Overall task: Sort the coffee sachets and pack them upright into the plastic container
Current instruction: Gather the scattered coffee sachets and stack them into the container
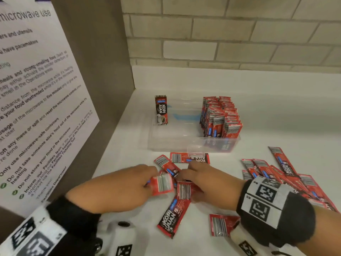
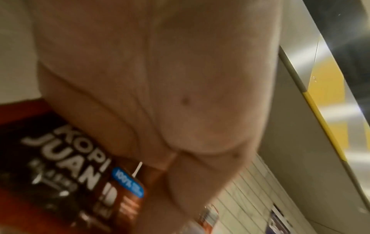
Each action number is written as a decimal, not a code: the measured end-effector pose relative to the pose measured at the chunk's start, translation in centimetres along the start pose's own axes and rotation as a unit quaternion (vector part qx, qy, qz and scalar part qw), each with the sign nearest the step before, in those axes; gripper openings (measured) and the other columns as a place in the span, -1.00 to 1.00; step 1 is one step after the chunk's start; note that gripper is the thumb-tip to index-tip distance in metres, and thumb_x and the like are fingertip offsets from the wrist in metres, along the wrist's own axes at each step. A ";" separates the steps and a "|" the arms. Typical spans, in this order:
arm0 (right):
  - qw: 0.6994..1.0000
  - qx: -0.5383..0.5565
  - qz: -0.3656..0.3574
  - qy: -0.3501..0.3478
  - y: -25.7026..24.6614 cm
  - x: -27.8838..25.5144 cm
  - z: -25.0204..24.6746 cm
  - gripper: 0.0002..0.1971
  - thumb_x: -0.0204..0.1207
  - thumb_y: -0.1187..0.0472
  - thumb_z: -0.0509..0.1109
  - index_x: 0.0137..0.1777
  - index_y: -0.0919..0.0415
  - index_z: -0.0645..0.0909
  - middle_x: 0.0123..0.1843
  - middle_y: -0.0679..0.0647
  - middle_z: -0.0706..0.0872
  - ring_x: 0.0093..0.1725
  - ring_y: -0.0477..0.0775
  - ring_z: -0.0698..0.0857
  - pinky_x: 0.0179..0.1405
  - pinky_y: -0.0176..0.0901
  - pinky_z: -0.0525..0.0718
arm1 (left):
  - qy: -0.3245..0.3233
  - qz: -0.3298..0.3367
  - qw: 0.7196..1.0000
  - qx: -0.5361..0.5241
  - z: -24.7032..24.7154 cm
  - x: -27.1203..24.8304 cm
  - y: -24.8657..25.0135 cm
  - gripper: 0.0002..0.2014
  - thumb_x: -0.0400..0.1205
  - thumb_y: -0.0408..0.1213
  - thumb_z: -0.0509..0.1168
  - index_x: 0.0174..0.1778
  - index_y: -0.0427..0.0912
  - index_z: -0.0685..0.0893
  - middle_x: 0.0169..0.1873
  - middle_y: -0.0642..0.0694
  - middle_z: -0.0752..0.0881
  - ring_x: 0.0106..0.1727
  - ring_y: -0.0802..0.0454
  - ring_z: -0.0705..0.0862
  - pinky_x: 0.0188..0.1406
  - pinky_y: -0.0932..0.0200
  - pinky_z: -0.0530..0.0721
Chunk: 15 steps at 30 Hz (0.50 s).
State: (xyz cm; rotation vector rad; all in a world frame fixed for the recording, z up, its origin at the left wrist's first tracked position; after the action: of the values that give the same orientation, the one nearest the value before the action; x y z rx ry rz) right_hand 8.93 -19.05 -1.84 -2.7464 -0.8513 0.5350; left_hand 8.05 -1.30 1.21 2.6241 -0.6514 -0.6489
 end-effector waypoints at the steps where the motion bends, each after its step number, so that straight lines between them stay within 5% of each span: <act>1: 1.000 0.006 -0.011 -0.003 -0.2 0.1 0.0 -0.46 0.48 0.16 0.43 0.45 -0.03 0.40 0.22 0.09 0.47 0.22 0.11 0.49 0.24 -0.11 0.47 | -0.027 0.030 0.999 -0.027 0.3 -0.1 1.0 -0.88 0.64 -0.19 0.22 -0.06 0.19 0.51 -0.12 0.18 0.59 -0.17 0.30 0.57 -0.21 0.45 0.47; 3: 1.000 0.011 -0.023 0.001 -0.4 0.2 -0.1 -0.44 0.47 0.13 0.45 0.46 -0.05 0.40 0.23 0.07 0.44 0.22 0.08 0.48 0.24 -0.16 0.46 | -0.076 0.049 0.994 -0.059 1.1 -0.2 2.4 -0.74 0.55 -0.13 0.35 -0.05 0.40 0.49 -0.09 0.37 0.62 -0.13 0.41 0.60 -0.28 0.50 0.50; 9: 0.999 -0.032 0.001 0.015 -0.5 0.5 0.2 -0.22 0.44 0.02 0.46 0.59 0.07 0.17 0.39 0.04 0.36 0.36 0.09 0.37 0.39 -0.06 0.40 | -0.054 0.004 0.993 0.106 3.8 0.5 3.2 -0.24 0.36 0.25 0.44 0.39 0.13 0.25 0.25 0.15 0.50 0.11 0.15 0.55 -0.08 0.31 0.43; 12: 1.000 -0.010 0.022 0.004 -0.5 0.6 0.5 -0.17 0.44 0.09 0.48 0.61 0.12 0.10 0.45 0.08 0.38 0.41 0.12 0.42 0.41 -0.03 0.43 | -0.060 -0.001 0.990 0.124 4.5 0.8 3.2 -0.19 0.40 0.22 0.43 0.45 0.01 0.21 0.32 0.04 0.48 0.21 0.05 0.56 -0.01 0.26 0.43; 15: 0.999 0.000 0.034 -0.005 -0.5 0.6 0.5 -0.36 0.45 0.08 0.46 0.49 0.12 0.30 0.29 0.08 0.47 0.29 0.09 0.46 0.31 0.00 0.50 | -0.070 -0.006 0.991 0.117 4.4 0.6 2.7 -0.24 0.48 0.16 0.40 0.48 0.00 0.20 0.37 0.00 0.45 0.23 0.05 0.55 -0.03 0.27 0.40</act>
State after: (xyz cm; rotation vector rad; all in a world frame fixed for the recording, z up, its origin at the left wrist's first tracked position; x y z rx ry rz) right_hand 8.93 -18.28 -2.31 -2.7845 -0.7625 0.5616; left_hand 5.39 -4.87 -1.44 2.8177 -0.7966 -0.8122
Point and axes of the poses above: each hand's wrist, its own x-axis towards the middle knuckle, its own z-axis out of the palm, y = z × x, the point moved 3 cm from there along x, towards the middle knuckle
